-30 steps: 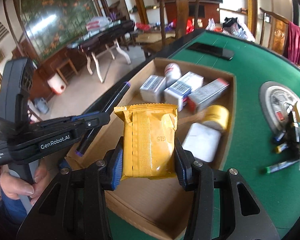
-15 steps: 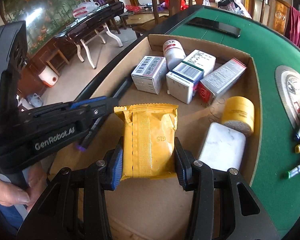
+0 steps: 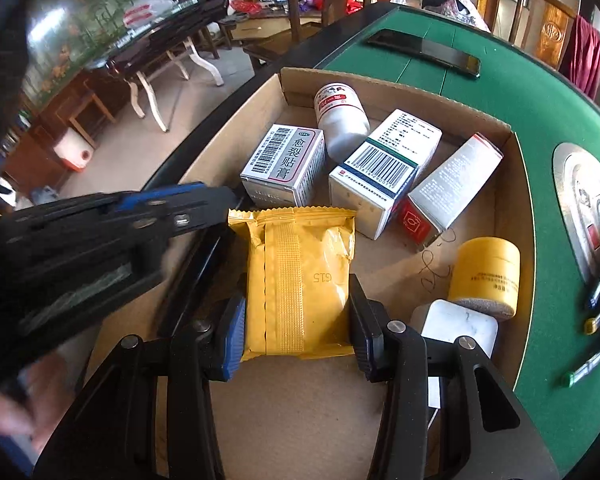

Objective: Organize objects
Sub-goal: 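Open both tools to release the marker and yellow packet inside the box, then move both tools back to the table and grasp the white pill bottle with the right tool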

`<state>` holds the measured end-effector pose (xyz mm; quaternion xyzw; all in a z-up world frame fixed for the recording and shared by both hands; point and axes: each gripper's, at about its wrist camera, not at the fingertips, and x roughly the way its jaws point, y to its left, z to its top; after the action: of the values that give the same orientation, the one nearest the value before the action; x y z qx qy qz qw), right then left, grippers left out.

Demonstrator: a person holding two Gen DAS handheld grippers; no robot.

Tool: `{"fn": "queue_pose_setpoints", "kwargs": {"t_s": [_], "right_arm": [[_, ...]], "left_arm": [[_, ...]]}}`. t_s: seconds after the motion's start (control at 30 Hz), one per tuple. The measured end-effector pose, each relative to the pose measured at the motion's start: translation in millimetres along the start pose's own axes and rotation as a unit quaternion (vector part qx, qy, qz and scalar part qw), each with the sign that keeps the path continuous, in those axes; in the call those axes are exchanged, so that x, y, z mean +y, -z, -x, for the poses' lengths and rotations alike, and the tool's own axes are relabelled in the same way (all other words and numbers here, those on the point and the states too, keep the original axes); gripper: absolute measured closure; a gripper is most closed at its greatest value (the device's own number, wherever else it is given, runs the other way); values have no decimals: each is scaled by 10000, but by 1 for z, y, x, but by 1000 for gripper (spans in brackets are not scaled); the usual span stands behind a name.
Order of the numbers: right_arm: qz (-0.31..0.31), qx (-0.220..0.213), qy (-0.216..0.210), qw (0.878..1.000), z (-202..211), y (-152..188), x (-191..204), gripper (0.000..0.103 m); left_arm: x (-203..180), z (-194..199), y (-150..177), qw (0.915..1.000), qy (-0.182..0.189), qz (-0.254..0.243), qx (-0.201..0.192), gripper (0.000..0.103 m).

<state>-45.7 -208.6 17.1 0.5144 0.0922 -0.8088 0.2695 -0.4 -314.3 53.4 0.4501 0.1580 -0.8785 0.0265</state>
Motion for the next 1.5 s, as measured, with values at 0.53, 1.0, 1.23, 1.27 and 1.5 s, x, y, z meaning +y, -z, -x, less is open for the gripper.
{"fn": "queue_pose_setpoints", "kwargs": {"t_s": [0.53,1.0,1.23,1.27,1.5], "right_arm": [[157,-207,-295,9992,17,-6,11,56],[-296,-558,-735,9953,58,18,-21,56],[-394,-1093,-439,9923,92,30,-56,56],[-407,-1197,-344,9914,99,31,-61,56],[-963,-1783,161,9791,146,42,-149,56]], "left_arm": [[21,35,15,9981,203,446,-375,89],[-18,26,24,9994,268,147,-156,89],[-72,22,25,9985,384,-394,-44,88],[-79,21,26,9981,400,-463,-26,88],[-150,0,27,9929,580,-1000,283,88]]}}
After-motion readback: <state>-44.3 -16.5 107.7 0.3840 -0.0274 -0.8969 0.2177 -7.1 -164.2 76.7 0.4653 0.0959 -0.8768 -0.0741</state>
